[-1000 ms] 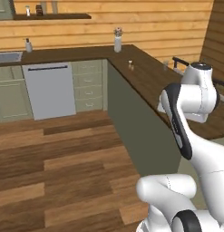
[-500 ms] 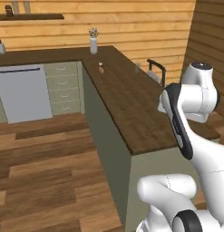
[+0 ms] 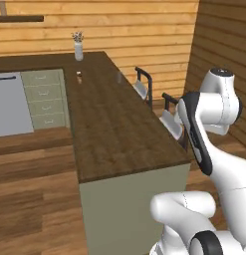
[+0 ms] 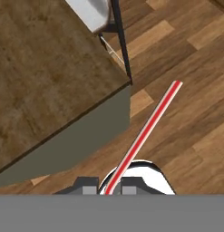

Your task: Take a straw from the drawer in front and place it inside the glass cup on the dining counter.

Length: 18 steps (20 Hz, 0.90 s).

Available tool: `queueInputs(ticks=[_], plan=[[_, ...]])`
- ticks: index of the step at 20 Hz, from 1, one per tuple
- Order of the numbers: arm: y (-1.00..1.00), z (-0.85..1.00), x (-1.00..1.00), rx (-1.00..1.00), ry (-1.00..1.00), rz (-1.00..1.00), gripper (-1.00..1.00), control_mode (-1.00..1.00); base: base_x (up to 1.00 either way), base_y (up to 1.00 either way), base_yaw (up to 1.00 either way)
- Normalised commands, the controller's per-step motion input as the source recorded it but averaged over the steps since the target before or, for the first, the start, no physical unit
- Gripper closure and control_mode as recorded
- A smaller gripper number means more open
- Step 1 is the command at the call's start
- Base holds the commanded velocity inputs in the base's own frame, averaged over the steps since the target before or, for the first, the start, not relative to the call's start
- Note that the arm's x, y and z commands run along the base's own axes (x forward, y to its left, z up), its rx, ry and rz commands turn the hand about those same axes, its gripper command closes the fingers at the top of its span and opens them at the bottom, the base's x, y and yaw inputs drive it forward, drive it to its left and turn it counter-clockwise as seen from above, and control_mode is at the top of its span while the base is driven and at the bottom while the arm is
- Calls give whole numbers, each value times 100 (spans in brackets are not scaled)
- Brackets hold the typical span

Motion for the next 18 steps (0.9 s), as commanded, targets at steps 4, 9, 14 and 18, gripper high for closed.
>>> queueInputs(ticks=[4, 9, 14, 18], plan=[[0, 0, 0, 0, 0, 0, 100, 100, 37, -100, 16], [0, 0, 0, 0, 0, 0, 100, 100, 47, -100, 26], [0, 0, 0, 0, 0, 0, 100, 100, 47, -100, 30], [0, 0, 0, 0, 0, 0, 100, 100, 55, -99, 35]])
